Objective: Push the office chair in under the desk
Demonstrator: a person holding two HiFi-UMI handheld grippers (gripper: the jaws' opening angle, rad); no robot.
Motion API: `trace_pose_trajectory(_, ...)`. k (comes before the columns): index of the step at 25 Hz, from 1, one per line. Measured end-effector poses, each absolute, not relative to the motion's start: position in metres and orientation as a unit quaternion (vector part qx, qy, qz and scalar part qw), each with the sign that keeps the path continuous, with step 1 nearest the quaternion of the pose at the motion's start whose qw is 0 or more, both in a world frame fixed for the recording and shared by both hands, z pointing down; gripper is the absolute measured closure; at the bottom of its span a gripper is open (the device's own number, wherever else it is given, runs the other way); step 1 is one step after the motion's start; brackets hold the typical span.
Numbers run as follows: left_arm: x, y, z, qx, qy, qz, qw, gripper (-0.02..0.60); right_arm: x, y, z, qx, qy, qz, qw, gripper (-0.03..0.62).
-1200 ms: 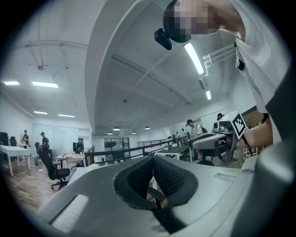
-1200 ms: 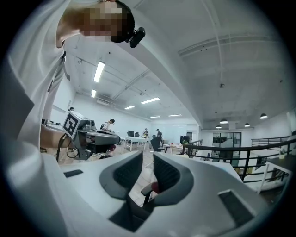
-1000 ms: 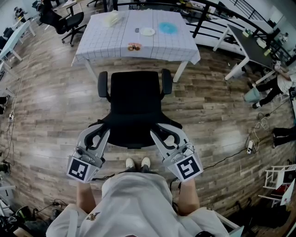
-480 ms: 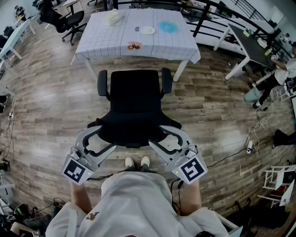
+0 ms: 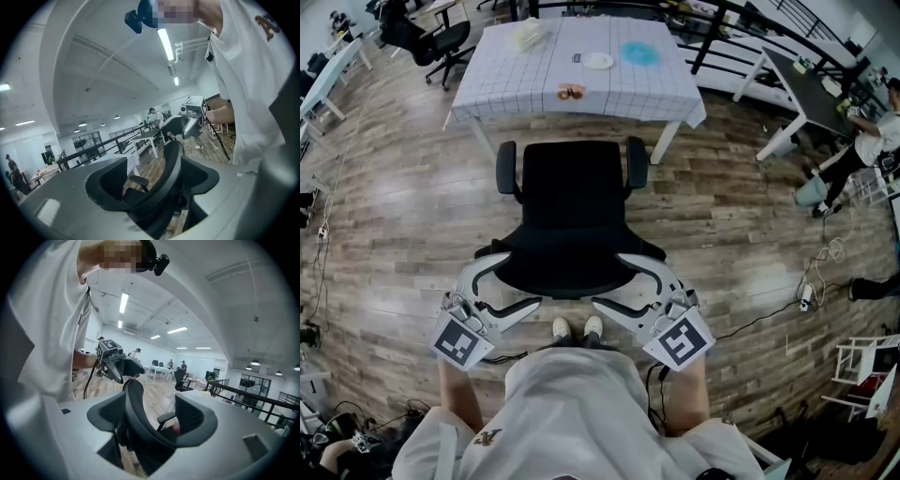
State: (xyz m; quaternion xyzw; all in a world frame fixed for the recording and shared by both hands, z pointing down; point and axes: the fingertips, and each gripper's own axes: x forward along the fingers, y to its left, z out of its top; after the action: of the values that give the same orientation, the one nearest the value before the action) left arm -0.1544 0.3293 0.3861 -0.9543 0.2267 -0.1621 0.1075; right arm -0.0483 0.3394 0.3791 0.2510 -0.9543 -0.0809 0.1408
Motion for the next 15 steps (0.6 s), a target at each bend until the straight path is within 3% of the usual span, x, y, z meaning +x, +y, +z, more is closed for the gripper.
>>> trace_pose_trajectory(4,-0.150,0.326,0.393,-0.953,0.219,-0.177,0.108,0.219,-0.051,0.339,0.391,0.235,-0.953,-0.086,0.171,0.231)
trace_pose_trajectory(15,-0.145,0.325,0.408,-0.951,0.201,-0.206,0.110,0.202,-0.067,0.333,0.414,0.200,-0.949,-0.109,0.219,0.224)
